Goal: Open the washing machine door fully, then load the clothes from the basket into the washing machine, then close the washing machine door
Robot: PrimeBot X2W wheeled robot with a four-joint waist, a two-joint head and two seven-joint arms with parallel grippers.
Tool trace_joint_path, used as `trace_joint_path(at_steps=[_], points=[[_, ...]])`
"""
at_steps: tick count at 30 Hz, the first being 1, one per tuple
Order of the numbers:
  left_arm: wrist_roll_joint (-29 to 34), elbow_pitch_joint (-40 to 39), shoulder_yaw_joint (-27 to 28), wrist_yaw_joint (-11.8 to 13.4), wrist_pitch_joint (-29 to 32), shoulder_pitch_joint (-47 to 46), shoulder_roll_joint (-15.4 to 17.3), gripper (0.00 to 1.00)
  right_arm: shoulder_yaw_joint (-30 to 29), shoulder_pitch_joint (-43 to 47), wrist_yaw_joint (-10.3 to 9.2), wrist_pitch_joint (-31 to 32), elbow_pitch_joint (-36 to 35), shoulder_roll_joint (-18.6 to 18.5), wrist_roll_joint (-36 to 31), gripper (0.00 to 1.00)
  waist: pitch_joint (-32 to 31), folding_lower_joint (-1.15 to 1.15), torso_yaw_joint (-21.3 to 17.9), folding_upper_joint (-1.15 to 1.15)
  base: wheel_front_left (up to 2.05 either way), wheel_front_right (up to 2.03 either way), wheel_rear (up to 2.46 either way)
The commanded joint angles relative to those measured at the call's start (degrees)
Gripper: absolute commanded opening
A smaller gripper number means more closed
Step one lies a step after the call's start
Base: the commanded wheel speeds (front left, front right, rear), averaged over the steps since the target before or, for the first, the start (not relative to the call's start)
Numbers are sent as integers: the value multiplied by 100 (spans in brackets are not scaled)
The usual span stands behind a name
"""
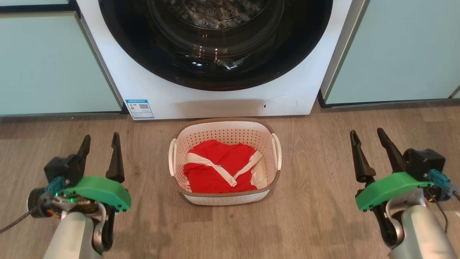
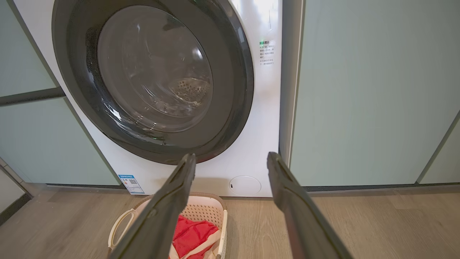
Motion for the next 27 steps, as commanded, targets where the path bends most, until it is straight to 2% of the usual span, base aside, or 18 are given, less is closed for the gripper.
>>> trace_joint_path(at_steps=[1, 11, 27], points=[[207, -121, 172, 74, -100, -364, 113, 100, 145, -252, -1, -95, -211, -83, -194, 100, 5, 0, 1, 0, 0, 0, 0], [658, -7, 153, 151, -72, -476, 156, 100, 169, -284, -1, -274, -267, -71, -595, 100, 16, 0, 7, 0, 0, 0, 0], [255, -22, 248, 46, 5, -455, 98, 100, 113, -212, -1, -198, -526, -66, -298, 100, 8, 0, 27, 0, 0, 0, 0]])
